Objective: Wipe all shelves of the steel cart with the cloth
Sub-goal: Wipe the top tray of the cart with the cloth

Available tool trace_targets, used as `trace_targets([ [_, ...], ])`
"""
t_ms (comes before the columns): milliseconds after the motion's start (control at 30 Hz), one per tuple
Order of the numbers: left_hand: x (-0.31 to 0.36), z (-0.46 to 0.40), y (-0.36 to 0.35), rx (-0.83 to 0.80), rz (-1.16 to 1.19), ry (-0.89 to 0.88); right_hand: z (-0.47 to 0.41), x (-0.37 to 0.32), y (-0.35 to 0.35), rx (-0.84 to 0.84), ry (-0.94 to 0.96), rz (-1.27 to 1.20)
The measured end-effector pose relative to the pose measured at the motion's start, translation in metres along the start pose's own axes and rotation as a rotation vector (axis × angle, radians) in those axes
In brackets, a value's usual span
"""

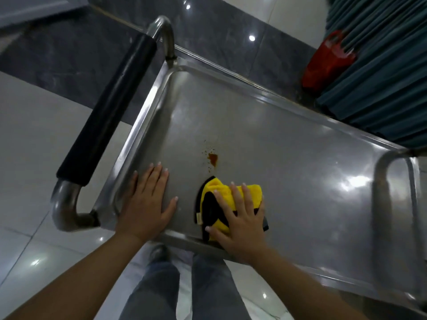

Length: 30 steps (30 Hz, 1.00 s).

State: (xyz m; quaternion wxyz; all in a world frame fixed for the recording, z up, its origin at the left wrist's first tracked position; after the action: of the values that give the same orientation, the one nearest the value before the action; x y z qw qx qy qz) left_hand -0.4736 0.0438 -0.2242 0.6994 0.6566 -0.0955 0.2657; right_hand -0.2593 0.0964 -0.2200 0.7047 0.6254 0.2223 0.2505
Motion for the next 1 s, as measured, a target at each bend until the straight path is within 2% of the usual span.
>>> trace_targets([
  [167,-0.002,-0.001,0.0,-0.022,-0.021,-0.021,-0.041,-0.006,0.012,0.047,0.051,0.059],
  [300,0.001,-0.008,0.008,-0.022,-0.028,-0.049,-0.087,0.008,0.014,-0.015,-0.217,0.027],
  [367,-0.001,-0.016,0.015,-0.025,-0.065,-0.077,-0.086,0.004,0.014,-0.013,-0.275,0.026],
  [433,-0.011,-0.021,0.022,-0.033,-0.099,-0.057,-0.069,-0.005,0.016,0.025,-0.215,0.039],
  [567,-0.028,-0.016,0.022,-0.061,-0.13,-0.026,-0.034,-0.025,0.01,0.077,0.051,0.098],
  [767,-0.034,-0.016,0.022,-0.059,-0.09,-0.02,-0.087,-0.019,0.014,0.12,0.363,0.172],
  [833,-0.034,-0.018,0.022,-0.059,-0.067,-0.009,-0.122,-0.01,0.017,0.117,0.334,0.165],
  [1000,-0.038,-0.021,0.02,-0.061,-0.059,0.014,-0.217,0.008,0.024,0.05,0.107,0.098],
])
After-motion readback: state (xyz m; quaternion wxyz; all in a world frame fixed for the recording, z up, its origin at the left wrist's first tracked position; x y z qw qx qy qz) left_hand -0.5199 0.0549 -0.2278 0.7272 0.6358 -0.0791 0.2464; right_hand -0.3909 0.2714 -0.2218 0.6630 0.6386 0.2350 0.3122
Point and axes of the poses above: each hand's wrist, its own z-axis away from the middle knuckle, its own y-axis out of the back of the hand, x = y × z, the point moved 8 cm from there along -z, towards the middle knuckle, and after that the axes turned 9 degrees about z, right-handed, at the moved point
